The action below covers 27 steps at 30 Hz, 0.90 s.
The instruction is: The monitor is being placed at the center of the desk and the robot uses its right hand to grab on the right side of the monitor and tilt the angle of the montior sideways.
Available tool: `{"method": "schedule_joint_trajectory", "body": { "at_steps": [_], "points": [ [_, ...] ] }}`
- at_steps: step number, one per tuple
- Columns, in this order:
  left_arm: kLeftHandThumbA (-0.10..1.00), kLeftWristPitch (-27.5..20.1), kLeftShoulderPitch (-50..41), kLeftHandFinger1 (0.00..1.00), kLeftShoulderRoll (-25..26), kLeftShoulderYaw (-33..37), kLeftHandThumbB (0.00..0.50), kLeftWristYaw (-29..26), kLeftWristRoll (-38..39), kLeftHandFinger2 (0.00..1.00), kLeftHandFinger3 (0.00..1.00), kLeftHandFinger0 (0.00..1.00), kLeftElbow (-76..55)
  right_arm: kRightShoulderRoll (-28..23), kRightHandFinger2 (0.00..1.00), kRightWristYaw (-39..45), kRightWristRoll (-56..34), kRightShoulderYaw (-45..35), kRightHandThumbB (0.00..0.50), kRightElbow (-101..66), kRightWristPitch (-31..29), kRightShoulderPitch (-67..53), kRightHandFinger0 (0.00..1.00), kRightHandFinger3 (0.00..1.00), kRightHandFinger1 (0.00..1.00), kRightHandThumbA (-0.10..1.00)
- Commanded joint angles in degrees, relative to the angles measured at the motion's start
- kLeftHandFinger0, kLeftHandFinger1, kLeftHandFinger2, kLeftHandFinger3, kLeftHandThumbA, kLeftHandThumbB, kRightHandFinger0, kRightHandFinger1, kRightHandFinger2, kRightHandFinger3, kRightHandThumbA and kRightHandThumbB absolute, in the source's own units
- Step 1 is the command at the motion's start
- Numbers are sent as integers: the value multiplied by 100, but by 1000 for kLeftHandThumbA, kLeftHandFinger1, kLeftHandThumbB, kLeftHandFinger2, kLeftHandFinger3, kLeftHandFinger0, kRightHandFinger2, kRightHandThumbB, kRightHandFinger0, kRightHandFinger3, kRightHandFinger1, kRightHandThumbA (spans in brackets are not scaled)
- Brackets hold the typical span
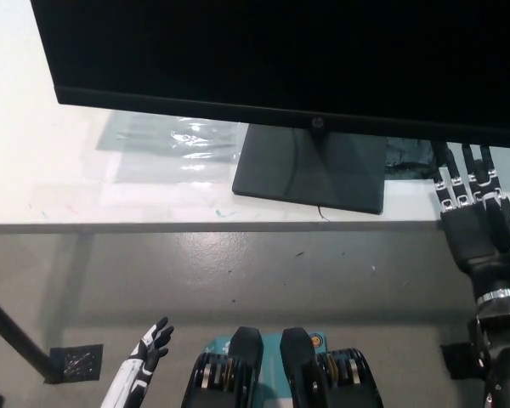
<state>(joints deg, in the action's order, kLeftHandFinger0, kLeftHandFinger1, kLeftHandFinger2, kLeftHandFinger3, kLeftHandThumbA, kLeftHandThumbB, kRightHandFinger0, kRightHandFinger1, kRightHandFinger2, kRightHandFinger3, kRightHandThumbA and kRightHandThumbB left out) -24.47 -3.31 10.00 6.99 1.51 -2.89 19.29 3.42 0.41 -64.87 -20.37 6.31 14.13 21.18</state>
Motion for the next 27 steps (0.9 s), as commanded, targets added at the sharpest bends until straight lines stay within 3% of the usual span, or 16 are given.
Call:
{"method": "schedule_joint_trajectory", "body": {
  "at_steps": [1, 16, 19, 27],
  "points": [
    [1000, -246, 48, 1000, 96, 23, 406, -70, -48, 1000, 1000, 1000, -135, -2, 1000, 119, -253, -116, 362, 73, 122, 509, 1000, 1000, 1000, 1000],
    [1000, -246, 102, 1000, 124, 21, 404, -51, -34, 1000, 1000, 1000, -147, -21, 1000, 317, -4, -353, 371, 1085, 64, 831, 1000, 1000, 1000, 1000],
    [1000, -246, 192, 1000, 132, 22, 390, -58, -44, 1000, 1000, 1000, -133, 131, 1000, 552, 118, -183, 393, 1204, 159, 475, 1000, 1000, 1000, 1000],
    [1000, -246, 272, 1000, 145, 8, 414, -74, -53, 1000, 1000, 1000, -76, 356, 1000, 590, 352, -62, 382, 1459, 184, 81, 1000, 1000, 1000, 1000]
  ]
}}
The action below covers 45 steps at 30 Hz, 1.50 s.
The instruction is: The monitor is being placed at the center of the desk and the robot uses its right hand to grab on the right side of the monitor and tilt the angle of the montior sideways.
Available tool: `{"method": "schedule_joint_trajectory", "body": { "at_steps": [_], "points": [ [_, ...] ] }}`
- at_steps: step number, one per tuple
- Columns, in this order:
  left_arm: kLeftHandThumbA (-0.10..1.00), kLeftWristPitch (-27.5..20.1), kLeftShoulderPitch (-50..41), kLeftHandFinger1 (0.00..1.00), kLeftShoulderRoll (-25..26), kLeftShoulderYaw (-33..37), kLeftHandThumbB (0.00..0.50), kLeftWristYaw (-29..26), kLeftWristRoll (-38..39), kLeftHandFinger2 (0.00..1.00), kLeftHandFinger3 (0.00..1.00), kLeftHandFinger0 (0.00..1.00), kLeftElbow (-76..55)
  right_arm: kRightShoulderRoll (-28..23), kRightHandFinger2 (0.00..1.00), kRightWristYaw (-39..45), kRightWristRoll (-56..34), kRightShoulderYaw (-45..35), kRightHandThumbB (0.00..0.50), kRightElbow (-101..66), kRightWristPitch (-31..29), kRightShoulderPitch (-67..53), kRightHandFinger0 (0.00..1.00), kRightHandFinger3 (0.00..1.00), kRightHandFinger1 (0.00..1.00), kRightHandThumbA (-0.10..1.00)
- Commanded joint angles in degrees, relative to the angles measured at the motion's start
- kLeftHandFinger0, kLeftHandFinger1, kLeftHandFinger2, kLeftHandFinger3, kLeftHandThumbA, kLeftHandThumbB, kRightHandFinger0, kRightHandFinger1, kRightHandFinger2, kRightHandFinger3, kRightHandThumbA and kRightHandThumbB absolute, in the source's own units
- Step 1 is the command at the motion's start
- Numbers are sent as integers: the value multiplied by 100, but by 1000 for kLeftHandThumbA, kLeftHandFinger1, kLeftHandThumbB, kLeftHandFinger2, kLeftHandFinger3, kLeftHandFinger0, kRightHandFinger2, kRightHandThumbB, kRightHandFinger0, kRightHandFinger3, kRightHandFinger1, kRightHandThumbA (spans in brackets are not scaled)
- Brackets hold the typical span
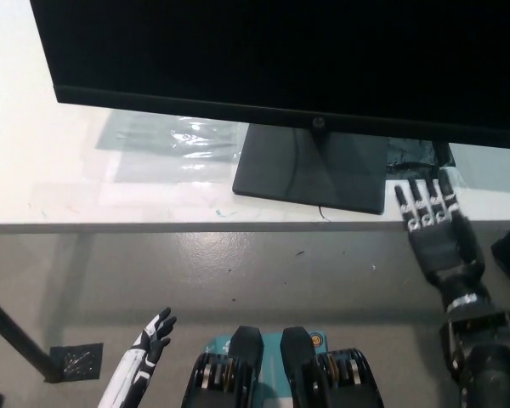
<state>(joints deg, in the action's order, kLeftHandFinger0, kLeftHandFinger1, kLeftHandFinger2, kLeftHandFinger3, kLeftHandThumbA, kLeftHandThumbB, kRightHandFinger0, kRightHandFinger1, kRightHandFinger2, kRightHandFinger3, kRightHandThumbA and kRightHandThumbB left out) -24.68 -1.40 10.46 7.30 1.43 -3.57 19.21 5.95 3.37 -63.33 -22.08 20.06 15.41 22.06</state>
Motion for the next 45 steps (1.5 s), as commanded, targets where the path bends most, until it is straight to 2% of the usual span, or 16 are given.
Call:
{"method": "schedule_joint_trajectory", "body": {
  "at_steps": [1, 6, 13, 17, 22, 24, 29, 32, 40, 45],
  "points": [
    [1000, -225, 76, 1000, 103, -13, 407, -62, 14, 1000, 1000, 1000, -71, 106, 1000, 275, 233, 107, 379, 124, 47, -11, 1000, 1000, 1000, 1000],
    [1000, -225, 70, 1000, 79, -41, 421, -39, 64, 1000, 1000, 1000, -48, 22, 1000, 384, 188, -7, 399, 307, 40, 181, 1000, 1000, 1000, 1000],
    [1000, -225, 103, 1000, 132, 13, 397, -134, -62, 1000, 1000, 1000, -48, -124, 1000, 406, 142, -117, 411, 163, 16, 468, 1000, 1000, 1000, 1000],
    [1000, -225, 98, 1000, 121, -11, 420, -118, -27, 1000, 1000, 1000, -49, -196, 1000, 243, 5, -259, 424, -240, 68, 603, 1000, 1000, 1000, 1000],
    [1000, -225, 107, 1000, 115, -40, 425, -82, 21, 1000, 1000, 1000, -36, -274, 1000, 123, -139, -420, 410, -642, 107, 720, 1000, 1000, 1000, 1000],
    [1000, -225, 78, 1000, 112, -28, 406, -76, 29, 1000, 1000, 1000, -60, -356, 1000, 112, -170, -488, 407, -729, 144, 762, 1000, 1000, 1000, 1000],
    [1000, -225, 28, 1000, 83, -28, 401, -44, 66, 1000, 1000, 1000, -65, -454, 1000, 98, -175, -576, 405, -621, 206, 867, 1000, 1000, 1000, 1000],
    [1000, -225, 16, 1000, 68, -36, 415, -38, 75, 1000, 1000, 1000, -82, -499, 1000, 78, -134, -633, 407, -408, 179, 1029, 1000, 1000, 1000, 1000],
    [1000, -225, 65, 1000, 80, -15, 413, -96, 14, 1000, 1000, 1000, -62, -632, 1000, 261, 10, -731, 407, 243, 17, 1441, 1000, 1000, 1000, 1000],
    [1000, -225, 86, 1000, 80, -26, 410, -57, 63, 1000, 1000, 1000, -43, -673, 1000, 328, 170, -766, 391, 755, -155, 1710, 1000, 1000, 1000, 1000]
  ]
}}
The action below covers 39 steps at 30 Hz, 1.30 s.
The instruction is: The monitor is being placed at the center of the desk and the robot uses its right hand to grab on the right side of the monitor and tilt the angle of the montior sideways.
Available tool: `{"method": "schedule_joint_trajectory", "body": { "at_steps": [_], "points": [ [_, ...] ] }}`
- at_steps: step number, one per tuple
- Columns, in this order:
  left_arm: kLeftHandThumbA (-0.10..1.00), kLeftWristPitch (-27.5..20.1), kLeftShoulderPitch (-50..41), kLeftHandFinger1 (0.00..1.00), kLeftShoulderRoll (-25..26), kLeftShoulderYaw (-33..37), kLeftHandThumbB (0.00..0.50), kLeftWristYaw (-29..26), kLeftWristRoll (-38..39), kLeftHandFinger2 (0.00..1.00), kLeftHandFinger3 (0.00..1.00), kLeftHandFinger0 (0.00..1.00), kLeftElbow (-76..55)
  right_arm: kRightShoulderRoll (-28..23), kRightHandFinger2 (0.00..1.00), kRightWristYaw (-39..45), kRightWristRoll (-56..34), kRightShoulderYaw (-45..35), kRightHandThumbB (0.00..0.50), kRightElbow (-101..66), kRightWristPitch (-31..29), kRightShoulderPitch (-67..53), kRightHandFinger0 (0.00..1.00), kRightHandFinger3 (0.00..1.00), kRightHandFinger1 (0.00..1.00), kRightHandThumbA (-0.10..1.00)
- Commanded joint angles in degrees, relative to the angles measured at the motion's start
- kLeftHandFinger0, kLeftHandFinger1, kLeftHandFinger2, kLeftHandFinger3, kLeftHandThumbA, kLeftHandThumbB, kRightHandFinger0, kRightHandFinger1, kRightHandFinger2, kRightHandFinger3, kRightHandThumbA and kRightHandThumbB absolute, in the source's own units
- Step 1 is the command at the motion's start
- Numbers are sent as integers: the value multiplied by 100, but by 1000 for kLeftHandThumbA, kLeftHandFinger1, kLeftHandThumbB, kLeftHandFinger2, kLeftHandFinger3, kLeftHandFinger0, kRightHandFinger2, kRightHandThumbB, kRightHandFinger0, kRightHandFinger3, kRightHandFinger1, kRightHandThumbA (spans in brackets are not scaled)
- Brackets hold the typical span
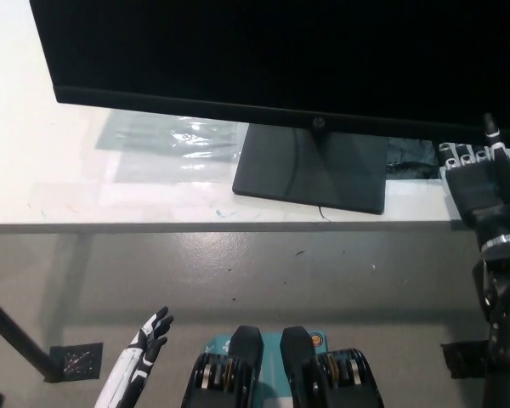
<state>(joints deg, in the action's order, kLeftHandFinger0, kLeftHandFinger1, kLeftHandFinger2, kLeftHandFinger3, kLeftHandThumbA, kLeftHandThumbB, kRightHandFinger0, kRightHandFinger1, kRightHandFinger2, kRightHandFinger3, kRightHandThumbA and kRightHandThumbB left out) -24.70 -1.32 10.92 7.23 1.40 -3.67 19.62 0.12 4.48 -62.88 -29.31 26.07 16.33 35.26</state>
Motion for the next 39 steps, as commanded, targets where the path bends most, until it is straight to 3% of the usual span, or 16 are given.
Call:
{"method": "schedule_joint_trajectory", "body": {
  "at_steps": [1, 3, 14, 27, 39],
  "points": [
    [1000, -223, 90, 1000, 36, -23, 413, -56, 67, 1000, 1000, 1000, -94, -71, 1000, 239, 196, -16, 392, 218, -286, 401, 1000, 1000, 1000, 1000],
    [1000, -223, 104, 1000, 41, -29, 412, -62, 64, 1000, 1000, 1000, -98, -36, 1000, 178, 243, -4, 410, 269, -277, 407, 1000, 1000, 1000, 1000],
    [1000, -223, 74, 1000, 8, -67, 421, 13, 141, 1000, 1000, 1000, -91, -122, 1000, 338, 397, -80, 410, 1011, -517, 706, 1000, 1000, 1000, 1000],
    [1000, -223, 103, 1000, 8, -73, 423, -96, 63, 1000, 1000, 1000, -108, -438, 1000, 958, 665, -136, 437, 2318, -867, 1331, 1000, 1000, 1000, 1000],
    [1000, -223, 130, 1000, -4, -124, 427, -12, 137, 1000, 1000, 1000, -69, -502, 1000, 1040, 854, -227, 429, 3063, -1127, 1738, 1000, 1000, 1000, 1000]
  ]
}}
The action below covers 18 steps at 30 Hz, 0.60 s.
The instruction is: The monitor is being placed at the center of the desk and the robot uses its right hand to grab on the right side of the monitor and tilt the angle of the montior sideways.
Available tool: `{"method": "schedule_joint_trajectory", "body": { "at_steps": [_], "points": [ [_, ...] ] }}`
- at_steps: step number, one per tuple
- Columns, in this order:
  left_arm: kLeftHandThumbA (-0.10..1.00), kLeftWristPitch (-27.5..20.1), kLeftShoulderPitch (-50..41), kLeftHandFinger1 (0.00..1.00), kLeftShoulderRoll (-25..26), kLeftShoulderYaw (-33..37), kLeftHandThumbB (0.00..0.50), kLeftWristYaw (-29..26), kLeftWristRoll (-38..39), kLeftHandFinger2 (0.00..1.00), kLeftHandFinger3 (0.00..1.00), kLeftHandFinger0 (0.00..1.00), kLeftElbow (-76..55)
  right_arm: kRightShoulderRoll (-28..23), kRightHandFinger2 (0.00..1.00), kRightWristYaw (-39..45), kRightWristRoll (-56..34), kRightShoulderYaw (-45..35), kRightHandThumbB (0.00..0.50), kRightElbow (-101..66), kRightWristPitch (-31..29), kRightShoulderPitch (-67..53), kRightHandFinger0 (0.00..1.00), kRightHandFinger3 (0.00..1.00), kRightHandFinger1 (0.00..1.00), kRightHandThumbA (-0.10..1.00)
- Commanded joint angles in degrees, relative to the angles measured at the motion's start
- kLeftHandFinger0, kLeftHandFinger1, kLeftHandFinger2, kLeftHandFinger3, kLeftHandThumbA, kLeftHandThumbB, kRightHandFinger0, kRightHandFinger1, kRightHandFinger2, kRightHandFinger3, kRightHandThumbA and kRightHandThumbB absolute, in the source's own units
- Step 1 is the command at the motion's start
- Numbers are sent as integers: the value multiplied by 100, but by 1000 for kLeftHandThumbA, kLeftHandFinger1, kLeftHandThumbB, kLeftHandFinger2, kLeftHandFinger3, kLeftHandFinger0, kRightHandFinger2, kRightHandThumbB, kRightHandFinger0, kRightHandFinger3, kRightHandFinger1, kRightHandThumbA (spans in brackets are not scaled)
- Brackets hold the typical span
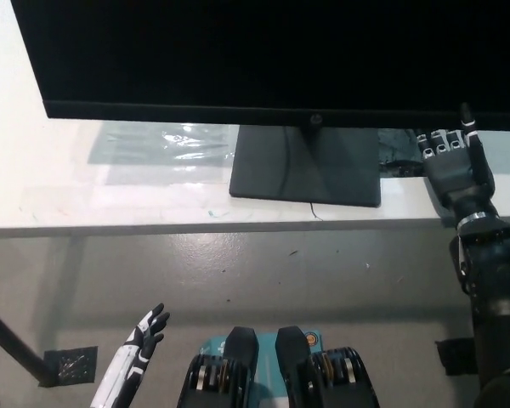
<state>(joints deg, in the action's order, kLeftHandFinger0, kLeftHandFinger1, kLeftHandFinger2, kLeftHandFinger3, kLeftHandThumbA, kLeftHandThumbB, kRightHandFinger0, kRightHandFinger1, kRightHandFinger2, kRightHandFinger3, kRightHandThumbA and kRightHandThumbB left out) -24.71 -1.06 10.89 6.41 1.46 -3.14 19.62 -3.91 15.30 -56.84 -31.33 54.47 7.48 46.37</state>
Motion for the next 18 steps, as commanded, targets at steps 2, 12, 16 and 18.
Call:
{"method": "schedule_joint_trajectory", "body": {
  "at_steps": [2, 12, 16, 18],
  "points": [
    [1000, -222, 100, 1000, -5, -32, 430, -21, 70, 1000, 1000, 1000, -72, -146, 1000, 91, 257, -36, 428, 502, -298, 761, 1000, 1000, 1000, 1000],
    [1000, -222, 131, 1000, 16, -41, 415, -23, 80, 1000, 1000, 1000, -85, -196, 1000, 212, 405, -167, 444, 1433, -689, 1295, 1000, 1000, 1000, 1000],
    [1000, -222, 123, 1000, 37, -15, 412, -39, 34, 1000, 1000, 1000, -83, -206, 1000, 237, 447, -202, 445, 1583, -749, 1380, 1000, 1000, 1000, 1000],
    [1000, -222, 120, 1000, 38, -14, 412, -44, 34, 1000, 1000, 1000, -79, -196, 1000, 275, 465, -203, 435, 1638, -788, 1415, 1000, 1000, 1000, 1000]
  ]
}}
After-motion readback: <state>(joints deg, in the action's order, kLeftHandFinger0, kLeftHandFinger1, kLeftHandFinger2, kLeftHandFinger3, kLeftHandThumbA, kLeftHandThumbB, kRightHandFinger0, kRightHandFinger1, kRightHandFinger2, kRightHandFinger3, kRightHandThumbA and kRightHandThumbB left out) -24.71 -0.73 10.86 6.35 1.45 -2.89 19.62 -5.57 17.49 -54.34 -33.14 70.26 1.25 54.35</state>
